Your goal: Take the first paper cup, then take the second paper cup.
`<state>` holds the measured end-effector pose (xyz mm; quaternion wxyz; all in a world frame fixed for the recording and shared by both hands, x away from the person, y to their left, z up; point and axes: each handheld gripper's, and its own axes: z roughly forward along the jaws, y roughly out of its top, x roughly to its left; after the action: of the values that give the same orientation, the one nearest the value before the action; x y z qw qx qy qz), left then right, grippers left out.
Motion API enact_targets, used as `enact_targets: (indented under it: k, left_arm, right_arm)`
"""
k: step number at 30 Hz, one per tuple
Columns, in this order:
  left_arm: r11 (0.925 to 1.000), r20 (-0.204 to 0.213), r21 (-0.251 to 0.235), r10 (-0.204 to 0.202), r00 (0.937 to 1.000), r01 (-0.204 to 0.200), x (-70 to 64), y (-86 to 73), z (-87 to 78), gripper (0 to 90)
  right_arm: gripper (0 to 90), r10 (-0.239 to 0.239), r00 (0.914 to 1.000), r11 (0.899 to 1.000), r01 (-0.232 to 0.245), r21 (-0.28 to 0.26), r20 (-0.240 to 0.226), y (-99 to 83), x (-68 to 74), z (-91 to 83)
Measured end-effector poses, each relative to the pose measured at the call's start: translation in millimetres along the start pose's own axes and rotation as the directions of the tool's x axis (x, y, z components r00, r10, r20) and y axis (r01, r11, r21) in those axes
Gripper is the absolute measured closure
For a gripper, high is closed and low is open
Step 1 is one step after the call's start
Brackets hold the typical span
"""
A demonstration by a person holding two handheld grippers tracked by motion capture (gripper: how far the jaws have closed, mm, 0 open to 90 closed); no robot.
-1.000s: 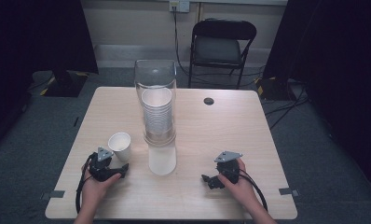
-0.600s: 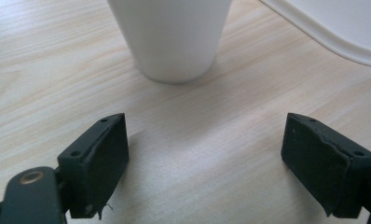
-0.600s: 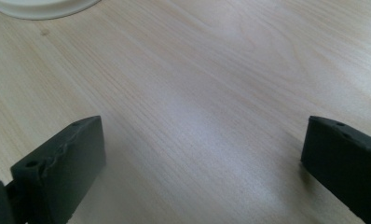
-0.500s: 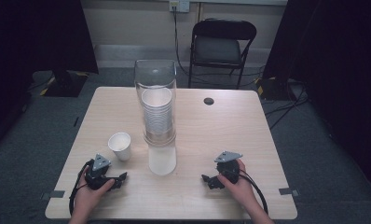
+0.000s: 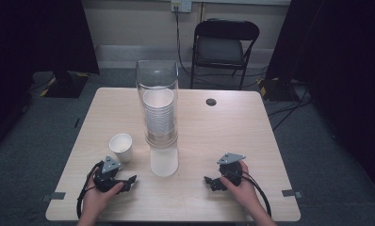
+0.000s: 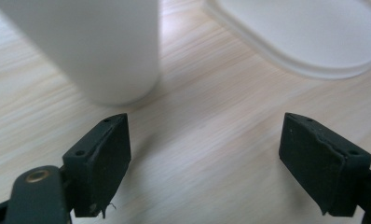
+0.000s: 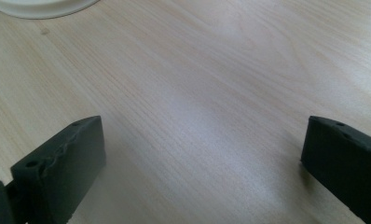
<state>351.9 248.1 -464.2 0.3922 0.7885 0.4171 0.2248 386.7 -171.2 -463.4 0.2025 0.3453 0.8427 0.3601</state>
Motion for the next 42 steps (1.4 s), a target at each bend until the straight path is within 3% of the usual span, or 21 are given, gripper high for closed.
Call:
enact_targets:
  k: [6, 13, 20, 27, 33, 34, 42]
  left_arm:
    - [0.9993, 0.051, -0.033, 0.017, 0.9986, -0.015, -13.8, 13.5, -4.8, 16.4]
    - [0.9989, 0.105, -0.037, 0.033, 0.9940, -0.029, -23.8, 25.2, -4.5, 16.2]
    - [0.9987, 0.125, -0.039, 0.037, 0.9915, -0.032, -32.2, 36.1, -2.8, 16.2]
    - [0.9973, 0.140, -0.074, 0.005, 0.9902, 0.006, -40.1, 51.3, 0.6, 16.3]
    - [0.9957, 0.155, -0.091, 0.025, 0.9876, -0.011, -45.2, 66.3, 1.3, 16.1]
    - [0.9946, 0.162, -0.104, 0.015, 0.9867, 0.002, -46.3, 67.9, 1.3, 16.0]
    - [0.9928, 0.158, -0.119, 0.008, 0.9875, 0.011, -48.8, 81.8, -2.0, 16.2]
  right_arm:
    - [0.0, -0.001, 1.0000, 1.000, 0.001, 0.000, 0.000, 0.0, -0.1, 0.0]
    - [0.0, -0.001, 1.0000, 1.000, 0.001, 0.000, 0.000, 0.0, -0.1, 0.0]
    - [0.0, -0.002, 1.0000, 1.000, 0.002, 0.001, 0.001, 0.0, -0.2, -0.1]
    - [0.0, -0.002, 1.0000, 1.000, 0.002, 0.000, 0.000, 0.0, -0.3, 0.0]
    - [0.0, -0.001, 1.0000, 1.000, 0.001, 0.001, 0.000, 0.0, -0.2, -0.1]
    - [0.0, -0.001, 1.0000, 1.000, 0.001, 0.001, 0.000, 0.0, -0.2, -0.1]
    - [0.0, 0.000, 1.0000, 1.000, 0.000, 0.000, 0.000, 0.0, -0.1, 0.0]
